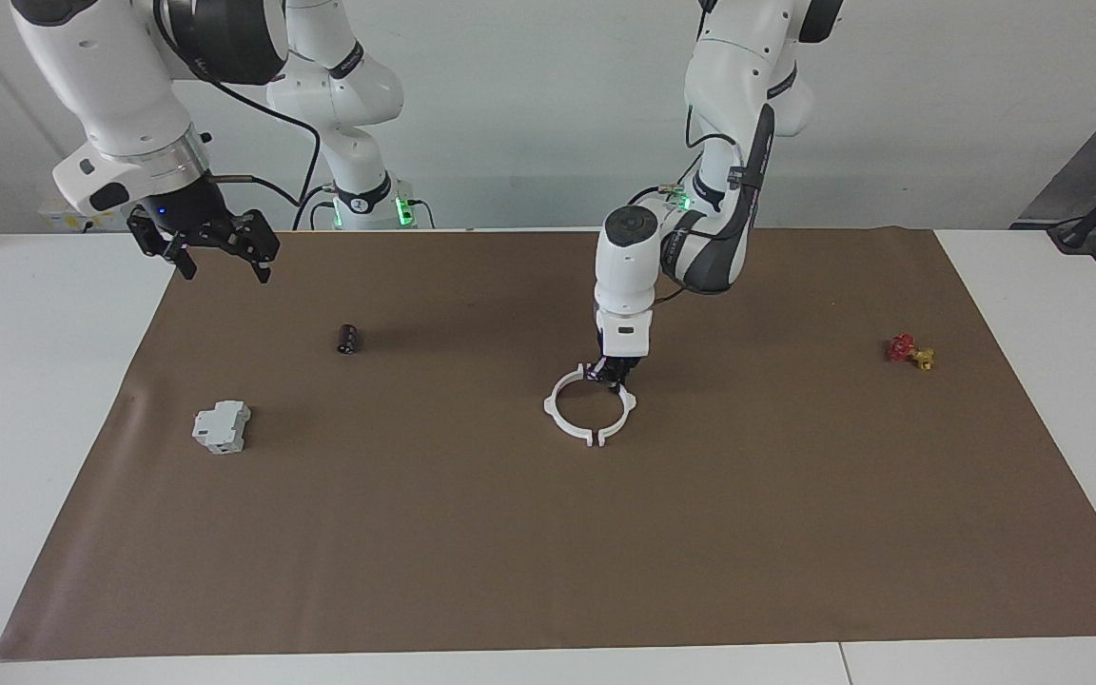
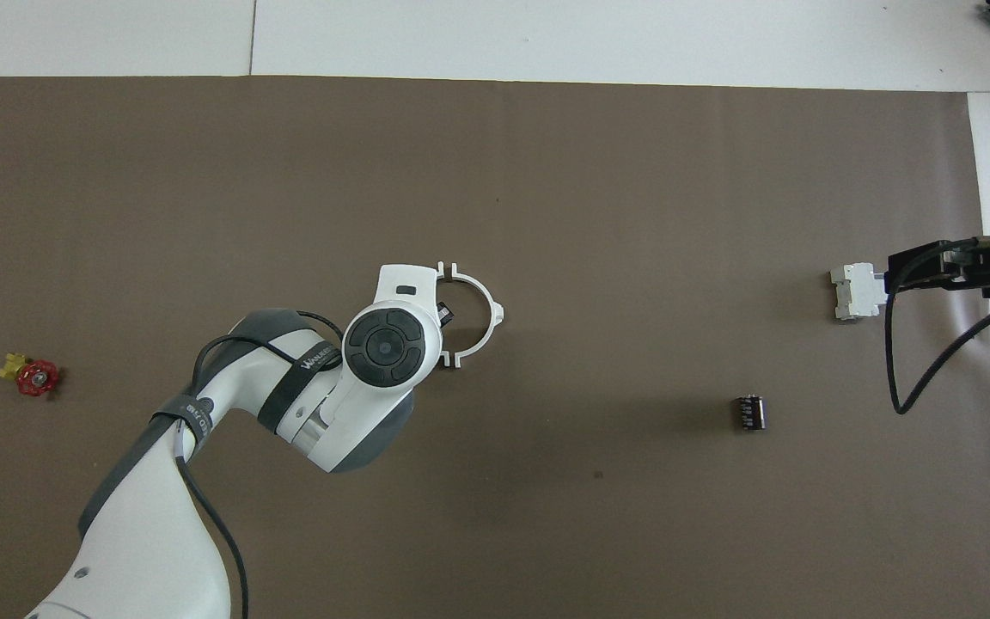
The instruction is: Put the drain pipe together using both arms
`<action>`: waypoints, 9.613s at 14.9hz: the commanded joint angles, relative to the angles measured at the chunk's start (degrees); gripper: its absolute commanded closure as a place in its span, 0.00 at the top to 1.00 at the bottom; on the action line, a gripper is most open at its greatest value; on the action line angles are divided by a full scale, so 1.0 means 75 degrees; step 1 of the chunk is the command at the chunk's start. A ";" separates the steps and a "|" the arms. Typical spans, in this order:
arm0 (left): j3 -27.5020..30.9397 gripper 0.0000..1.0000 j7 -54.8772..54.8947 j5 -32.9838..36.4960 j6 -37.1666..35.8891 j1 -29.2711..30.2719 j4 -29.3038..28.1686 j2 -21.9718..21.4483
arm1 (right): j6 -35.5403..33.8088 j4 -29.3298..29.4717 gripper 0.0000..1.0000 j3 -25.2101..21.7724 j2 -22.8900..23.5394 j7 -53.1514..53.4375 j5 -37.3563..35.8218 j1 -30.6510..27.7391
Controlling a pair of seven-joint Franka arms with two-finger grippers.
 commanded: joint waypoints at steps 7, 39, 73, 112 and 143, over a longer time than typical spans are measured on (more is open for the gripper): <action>0.0142 0.00 -0.0212 0.0220 -0.0291 -0.0169 0.0408 0.0218 | -0.0095 -0.0027 1.00 0.0027 -0.0079 0.0028 -0.0055 -0.0041; 0.0130 0.00 -0.0165 0.0619 -0.0256 -0.0204 0.0397 0.0277 | -0.0071 -0.0039 1.00 0.0038 -0.0079 0.0028 -0.0055 -0.0041; 0.0142 1.00 0.3004 0.0490 -0.3651 0.0790 0.0690 -0.1994 | -0.0434 0.0254 1.00 0.0027 0.0015 -0.0687 -0.0021 -0.0088; 0.1630 1.00 1.1237 -0.1186 -0.7486 0.2866 0.4147 -0.1996 | -0.0376 0.0008 1.00 -0.0032 -0.0079 -0.0605 -0.0009 -0.0334; 0.1490 1.00 1.1648 -0.1186 -0.6397 0.3077 0.3010 -0.2500 | -0.0388 0.0008 1.00 -0.0020 -0.0091 -0.0628 0.0097 -0.0322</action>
